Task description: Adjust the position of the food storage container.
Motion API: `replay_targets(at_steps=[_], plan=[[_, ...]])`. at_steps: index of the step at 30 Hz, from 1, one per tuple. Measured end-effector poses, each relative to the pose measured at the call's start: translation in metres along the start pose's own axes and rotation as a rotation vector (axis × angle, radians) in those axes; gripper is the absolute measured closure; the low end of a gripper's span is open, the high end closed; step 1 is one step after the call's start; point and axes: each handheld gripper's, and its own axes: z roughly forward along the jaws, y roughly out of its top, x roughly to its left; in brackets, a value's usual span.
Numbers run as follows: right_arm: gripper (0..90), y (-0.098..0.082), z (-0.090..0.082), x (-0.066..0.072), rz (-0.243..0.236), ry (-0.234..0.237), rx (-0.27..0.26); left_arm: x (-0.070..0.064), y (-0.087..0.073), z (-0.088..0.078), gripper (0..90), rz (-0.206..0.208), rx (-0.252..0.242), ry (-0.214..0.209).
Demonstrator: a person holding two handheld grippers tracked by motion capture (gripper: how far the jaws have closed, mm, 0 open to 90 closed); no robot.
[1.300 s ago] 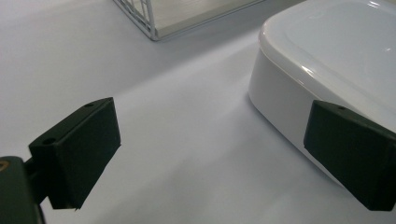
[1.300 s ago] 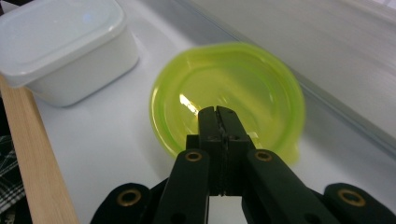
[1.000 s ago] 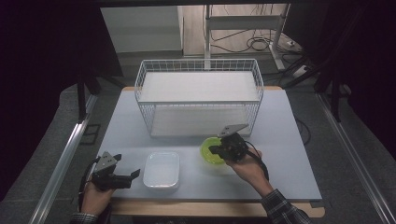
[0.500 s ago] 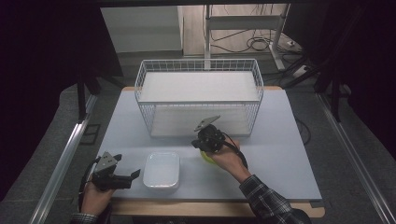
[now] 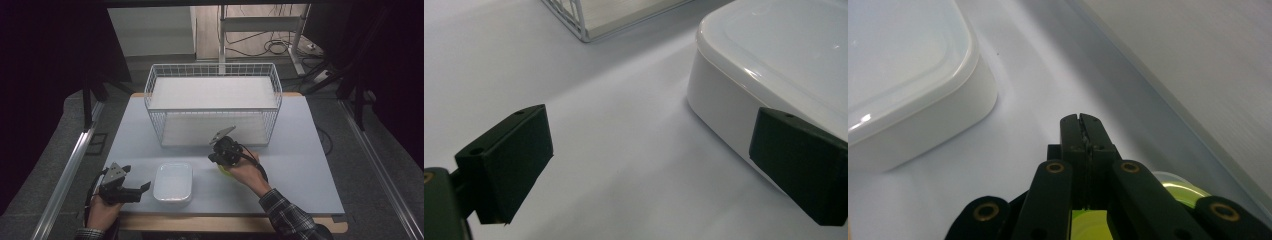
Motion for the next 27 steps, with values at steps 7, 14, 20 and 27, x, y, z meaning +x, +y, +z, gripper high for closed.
replay_targets(at_steps=[7, 14, 20, 27], plan=[[89.7, -0.012, -0.012, -0.001, 0.011, 0.011, 0.005, 0.0, 0.0, 0.0, 3.3, 0.003, 0.002, 0.0], [89.7, -0.022, -0.022, -0.001, 0.008, 0.003, 0.028, 0.0, 0.0, 0.001, 3.3, 0.005, 0.004, 0.0], [89.7, -0.035, -0.029, -0.005, 0.017, -0.013, 0.037, -0.001, 0.0, 0.001, 3.3, 0.005, 0.005, 0.001], [89.7, -0.055, -0.045, -0.013, 0.061, -0.041, 0.029, -0.001, 0.0, 0.001, 3.3, 0.006, 0.008, 0.001]])
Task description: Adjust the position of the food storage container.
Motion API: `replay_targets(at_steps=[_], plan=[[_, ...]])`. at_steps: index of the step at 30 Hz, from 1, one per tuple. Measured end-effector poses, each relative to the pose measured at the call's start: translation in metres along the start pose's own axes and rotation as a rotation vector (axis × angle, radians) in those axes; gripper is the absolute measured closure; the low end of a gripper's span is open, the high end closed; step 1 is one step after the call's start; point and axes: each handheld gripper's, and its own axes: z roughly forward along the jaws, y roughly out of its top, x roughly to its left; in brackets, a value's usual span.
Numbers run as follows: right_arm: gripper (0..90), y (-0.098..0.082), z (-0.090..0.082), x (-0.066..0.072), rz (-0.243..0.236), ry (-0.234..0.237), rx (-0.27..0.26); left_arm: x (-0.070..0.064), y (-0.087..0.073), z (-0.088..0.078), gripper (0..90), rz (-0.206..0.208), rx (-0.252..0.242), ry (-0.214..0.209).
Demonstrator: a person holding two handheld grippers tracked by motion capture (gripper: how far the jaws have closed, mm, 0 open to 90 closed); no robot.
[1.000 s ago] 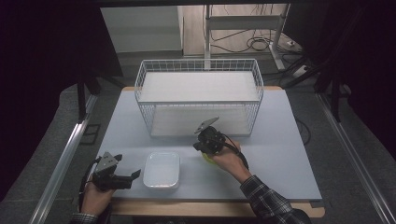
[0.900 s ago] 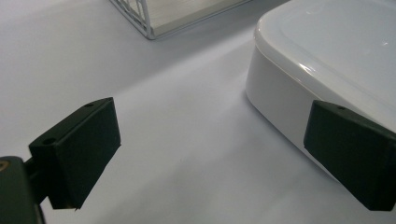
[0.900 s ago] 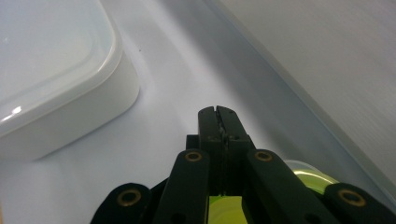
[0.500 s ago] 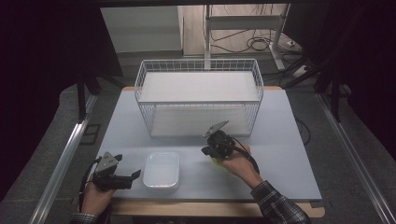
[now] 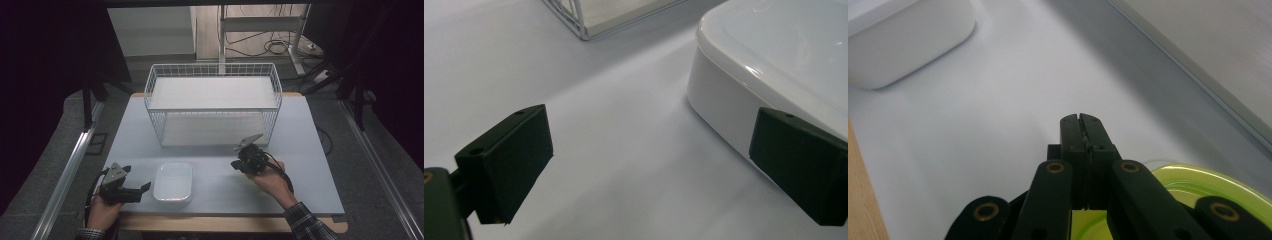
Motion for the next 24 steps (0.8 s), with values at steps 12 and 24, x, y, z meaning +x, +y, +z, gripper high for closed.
replay_targets(at_steps=[12, 24], plan=[[89.7, -0.029, -0.023, -0.017, 0.065, -0.042, -0.008, 0.0, 0.0, 0.0, 3.3, -0.01, 0.004, -0.002], [89.7, -0.06, -0.047, -0.031, 0.129, -0.093, -0.006, 0.0, 0.0, 0.0, 3.3, -0.015, 0.011, 0.0]])
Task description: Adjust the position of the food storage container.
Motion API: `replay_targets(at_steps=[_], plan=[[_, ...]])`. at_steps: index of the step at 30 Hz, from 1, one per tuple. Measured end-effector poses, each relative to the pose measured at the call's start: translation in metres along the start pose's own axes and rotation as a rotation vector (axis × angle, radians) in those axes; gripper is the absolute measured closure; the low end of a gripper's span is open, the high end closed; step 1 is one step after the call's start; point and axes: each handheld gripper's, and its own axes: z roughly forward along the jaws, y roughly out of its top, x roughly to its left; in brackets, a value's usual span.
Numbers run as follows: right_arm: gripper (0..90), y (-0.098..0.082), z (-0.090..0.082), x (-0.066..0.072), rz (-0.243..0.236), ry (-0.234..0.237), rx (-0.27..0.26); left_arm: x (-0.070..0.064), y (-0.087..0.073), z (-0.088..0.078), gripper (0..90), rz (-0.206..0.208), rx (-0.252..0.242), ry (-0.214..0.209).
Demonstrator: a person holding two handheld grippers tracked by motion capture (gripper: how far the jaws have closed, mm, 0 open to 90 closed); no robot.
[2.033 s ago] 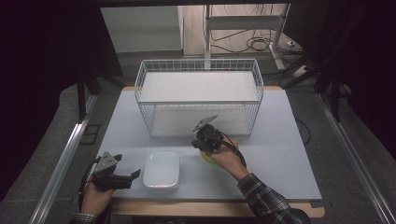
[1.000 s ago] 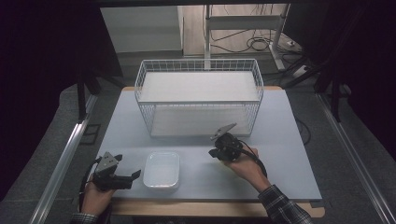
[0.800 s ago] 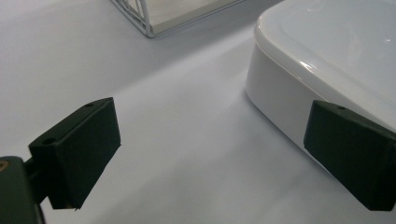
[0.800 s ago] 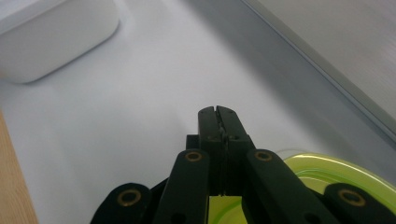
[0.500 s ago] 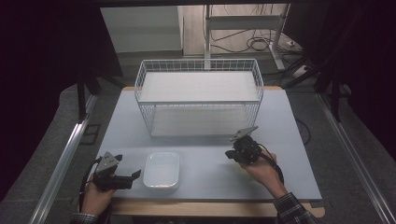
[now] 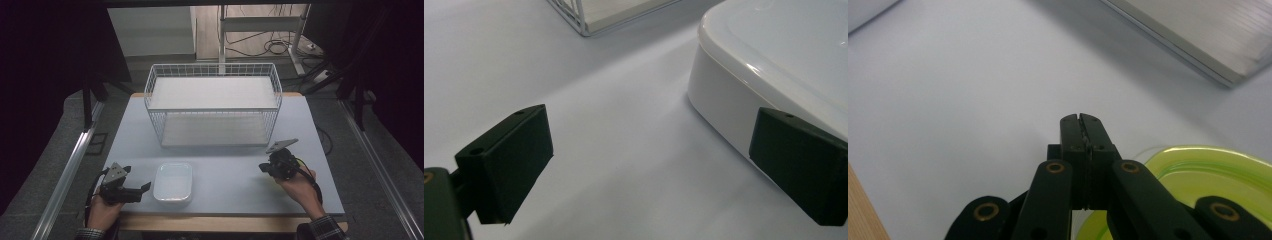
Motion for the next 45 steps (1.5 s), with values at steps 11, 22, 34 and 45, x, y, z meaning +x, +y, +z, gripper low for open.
replay_targets(at_steps=[11, 22, 34, 45], plan=[[89.5, -0.019, -0.015, -0.014, 0.06, -0.04, -0.008, -0.001, 0.0, 0.0, 3.4, -0.008, 0.002, 0.002], [72.1, -0.002, -0.008, 0.018, 0.01, -0.007, -0.138, 0.002, 0.001, -0.009, 6.7, -0.011, 0.007, -0.024], [54.5, -0.002, 0.002, 0.049, -0.04, -0.011, -0.238, -0.006, 0.001, -0.018, 73.6, 0.061, 0.035, -0.213], [51.8, -0.004, 0.009, 0.063, -0.071, 0.018, -0.206, -0.029, 0.0, -0.01, 89.4, 0.137, 0.152, -0.328]])
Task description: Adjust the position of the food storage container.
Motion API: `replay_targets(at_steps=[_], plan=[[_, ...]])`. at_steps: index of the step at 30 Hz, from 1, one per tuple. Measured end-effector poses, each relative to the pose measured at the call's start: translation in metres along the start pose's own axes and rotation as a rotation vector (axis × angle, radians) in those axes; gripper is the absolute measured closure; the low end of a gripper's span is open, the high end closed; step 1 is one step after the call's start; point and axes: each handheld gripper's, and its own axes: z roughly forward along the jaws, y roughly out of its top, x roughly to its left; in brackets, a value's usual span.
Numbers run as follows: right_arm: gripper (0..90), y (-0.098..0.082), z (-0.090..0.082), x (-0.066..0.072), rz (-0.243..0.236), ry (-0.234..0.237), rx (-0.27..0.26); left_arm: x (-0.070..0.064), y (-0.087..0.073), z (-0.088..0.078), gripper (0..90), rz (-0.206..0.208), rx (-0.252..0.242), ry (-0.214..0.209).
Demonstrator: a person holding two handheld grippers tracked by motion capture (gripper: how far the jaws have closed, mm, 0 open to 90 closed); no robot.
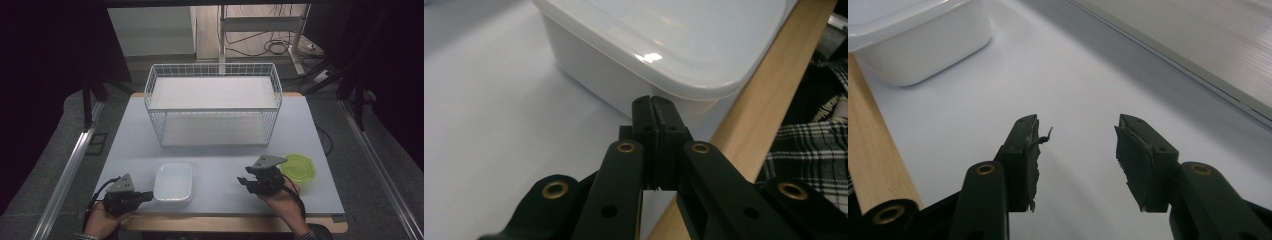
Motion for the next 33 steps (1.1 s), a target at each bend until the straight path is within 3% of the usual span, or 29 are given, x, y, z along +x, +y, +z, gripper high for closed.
replay_targets(at_steps=[11, 17, 19, 23, 26, 30, 33], plan=[[51.9, 0.0, -0.003, 0.007, -0.004, 0.02, -0.007, -0.019, 0.017, 0.023, 89.4, 0.037, 0.016, -0.084], [57.4, 0.0, -0.003, 0.009, 0.005, 0.04, 0.002, -0.031, 0.032, 0.041, 89.5, 0.064, 0.011, -0.103], [61.1, 0.0, -0.003, 0.01, 0.007, 0.047, 0.004, -0.04, 0.042, 0.054, 89.4, 0.094, 0.02, -0.112], [66.9, 0.0, -0.002, 0.011, 0.01, 0.057, 0.01, -0.045, 0.047, 0.062, 89.4, 0.125, 0.048, -0.126], [73.6, -0.001, -0.001, 0.014, 0.009, 0.077, 0.019, -0.03, 0.042, 0.046, 89.4, 0.105, 0.038, -0.092], [80.5, 0.0, 0.001, 0.019, 0.017, 0.107, 0.03, -0.002, 0.033, 0.029, 89.5, 0.037, 0.018, 0.006], [88.0, 0.001, 0.003, 0.023, 0.03, 0.138, 0.03, 0.018, 0.031, 0.027, 89.5, -0.019, 0.002, 0.048]])
